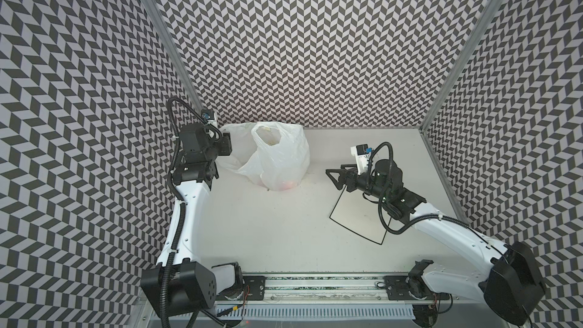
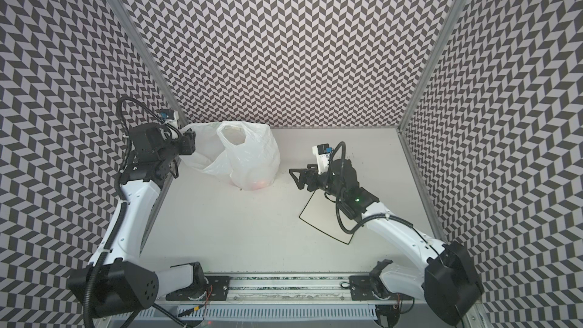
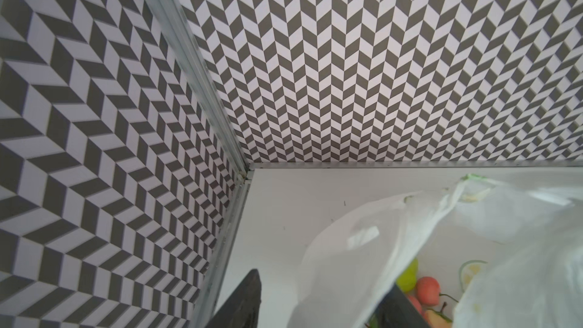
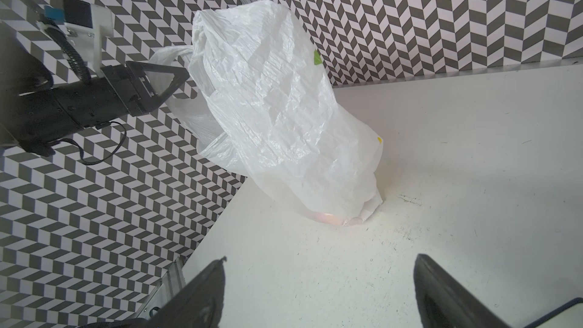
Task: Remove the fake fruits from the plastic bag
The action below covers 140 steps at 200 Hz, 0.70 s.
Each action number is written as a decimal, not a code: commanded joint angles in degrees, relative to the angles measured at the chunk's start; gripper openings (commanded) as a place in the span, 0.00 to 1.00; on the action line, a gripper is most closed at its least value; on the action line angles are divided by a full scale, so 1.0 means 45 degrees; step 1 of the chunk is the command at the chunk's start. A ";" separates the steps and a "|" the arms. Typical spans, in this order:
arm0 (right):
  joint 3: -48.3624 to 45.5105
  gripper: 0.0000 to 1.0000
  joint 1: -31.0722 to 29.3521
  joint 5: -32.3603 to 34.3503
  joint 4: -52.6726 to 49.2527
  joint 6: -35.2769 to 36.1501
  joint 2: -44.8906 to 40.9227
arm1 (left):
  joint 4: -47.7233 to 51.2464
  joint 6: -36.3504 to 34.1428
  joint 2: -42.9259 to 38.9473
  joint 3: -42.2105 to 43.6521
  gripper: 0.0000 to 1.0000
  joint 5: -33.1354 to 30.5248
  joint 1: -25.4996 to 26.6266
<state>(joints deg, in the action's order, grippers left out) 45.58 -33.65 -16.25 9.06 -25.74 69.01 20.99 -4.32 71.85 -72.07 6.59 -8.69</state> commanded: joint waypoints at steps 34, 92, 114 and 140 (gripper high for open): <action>0.0384 0.90 -0.0062 0.0110 0.0118 0.0192 -0.0062 | -0.0251 0.0571 -0.0595 -0.0190 0.04 0.1846 -0.0134; 0.0733 0.89 -0.0164 0.0154 -0.0221 -0.0051 0.0017 | -0.1853 0.3774 -0.2762 0.1533 0.00 0.3114 0.0772; 0.1038 0.88 -0.0253 0.0171 -0.0465 -0.0143 0.0151 | -0.2553 0.5017 -0.3739 0.2629 0.00 0.2212 0.2232; 0.1549 0.88 -0.0459 0.0420 -0.1158 -0.0080 0.0202 | -0.3680 0.6701 -0.4622 0.4211 0.00 0.1096 0.4310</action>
<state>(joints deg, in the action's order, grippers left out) 49.56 -34.68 -15.84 5.15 -26.02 69.63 10.96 16.01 53.78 -57.89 15.75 4.21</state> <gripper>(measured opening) 0.883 0.047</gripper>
